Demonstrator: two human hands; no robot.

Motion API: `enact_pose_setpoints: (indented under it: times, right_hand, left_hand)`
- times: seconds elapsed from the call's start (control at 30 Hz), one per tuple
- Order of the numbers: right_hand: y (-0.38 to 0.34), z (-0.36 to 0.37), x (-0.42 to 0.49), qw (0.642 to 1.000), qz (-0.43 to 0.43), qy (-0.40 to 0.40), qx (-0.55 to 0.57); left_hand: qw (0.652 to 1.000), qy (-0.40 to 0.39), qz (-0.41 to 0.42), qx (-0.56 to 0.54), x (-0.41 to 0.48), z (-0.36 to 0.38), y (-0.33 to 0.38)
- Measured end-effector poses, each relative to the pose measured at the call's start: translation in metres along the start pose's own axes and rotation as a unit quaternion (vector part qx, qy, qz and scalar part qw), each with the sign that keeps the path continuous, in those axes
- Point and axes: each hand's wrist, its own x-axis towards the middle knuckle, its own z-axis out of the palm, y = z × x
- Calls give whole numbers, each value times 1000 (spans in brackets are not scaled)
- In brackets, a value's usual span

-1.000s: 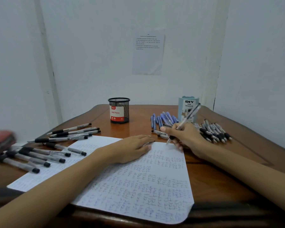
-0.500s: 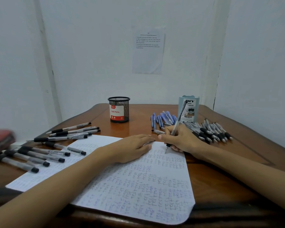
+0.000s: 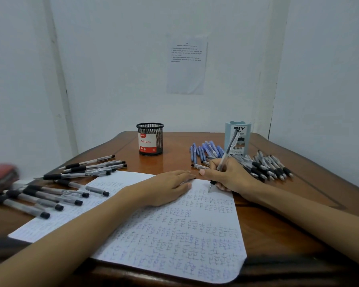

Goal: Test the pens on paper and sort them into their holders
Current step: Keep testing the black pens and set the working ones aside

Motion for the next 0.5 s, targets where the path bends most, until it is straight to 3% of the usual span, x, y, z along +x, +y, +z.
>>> enact_pose_setpoints:
  times: [0.5]
  right_hand:
    - [1,0,3,999,1,28,-46]
  left_hand:
    - [1000,-2,-4,-1,0,1,0]
